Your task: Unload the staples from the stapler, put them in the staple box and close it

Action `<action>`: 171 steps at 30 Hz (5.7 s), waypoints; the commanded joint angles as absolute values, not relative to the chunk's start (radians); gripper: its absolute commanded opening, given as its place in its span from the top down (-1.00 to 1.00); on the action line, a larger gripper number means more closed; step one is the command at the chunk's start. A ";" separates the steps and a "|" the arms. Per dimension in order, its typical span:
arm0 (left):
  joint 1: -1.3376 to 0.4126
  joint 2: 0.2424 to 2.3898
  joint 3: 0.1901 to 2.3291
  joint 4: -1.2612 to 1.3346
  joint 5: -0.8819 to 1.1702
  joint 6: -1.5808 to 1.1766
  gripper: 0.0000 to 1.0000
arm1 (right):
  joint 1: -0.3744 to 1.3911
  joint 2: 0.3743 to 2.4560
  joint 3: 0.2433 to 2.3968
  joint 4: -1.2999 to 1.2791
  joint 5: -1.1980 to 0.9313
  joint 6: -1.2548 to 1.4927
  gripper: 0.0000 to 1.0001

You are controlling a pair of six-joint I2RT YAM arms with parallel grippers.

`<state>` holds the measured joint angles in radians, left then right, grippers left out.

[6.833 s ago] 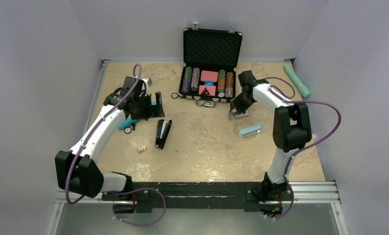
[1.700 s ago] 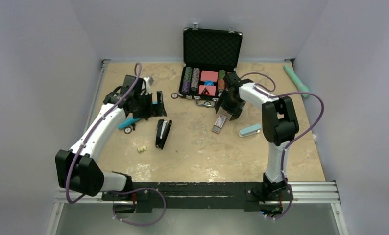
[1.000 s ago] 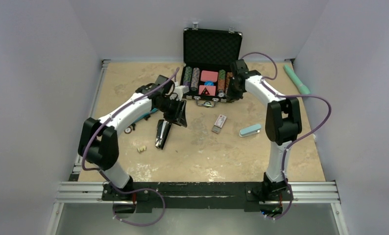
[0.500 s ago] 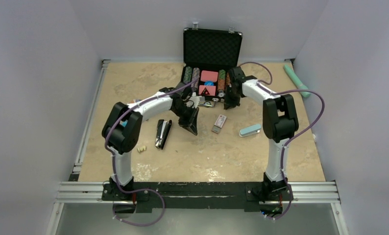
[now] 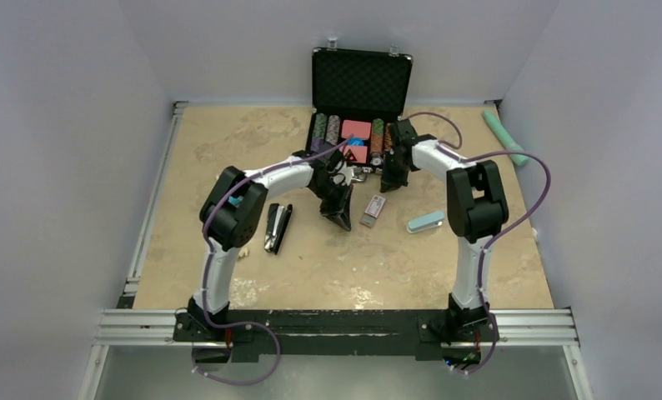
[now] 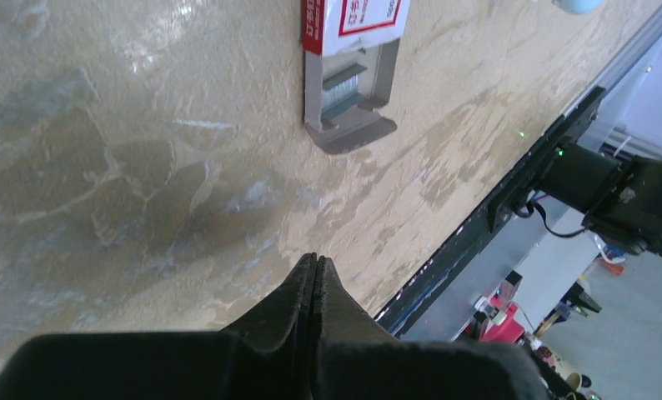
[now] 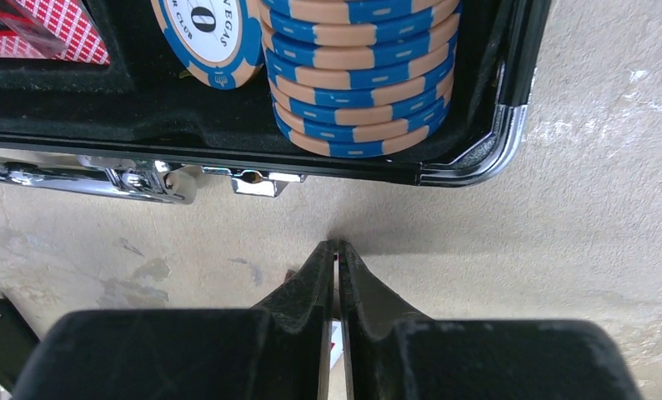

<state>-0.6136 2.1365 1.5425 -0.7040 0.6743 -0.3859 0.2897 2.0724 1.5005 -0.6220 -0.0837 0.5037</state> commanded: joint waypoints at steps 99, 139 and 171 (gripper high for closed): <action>-0.746 2.123 1.523 -0.569 0.289 -0.540 1.00 | 0.395 2.025 1.194 -0.713 -0.323 0.377 0.24; -0.658 1.960 1.424 -0.659 0.269 -0.521 1.00 | 0.454 1.925 1.215 -0.712 0.086 0.377 1.00; -0.638 2.149 1.562 -0.816 0.327 -0.732 1.00 | 0.540 1.930 1.284 -0.623 0.006 0.357 1.00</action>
<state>-0.6407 2.1159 1.5265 -0.8322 0.3046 -0.7006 0.5262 1.8988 1.2629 -0.6544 0.0307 0.3725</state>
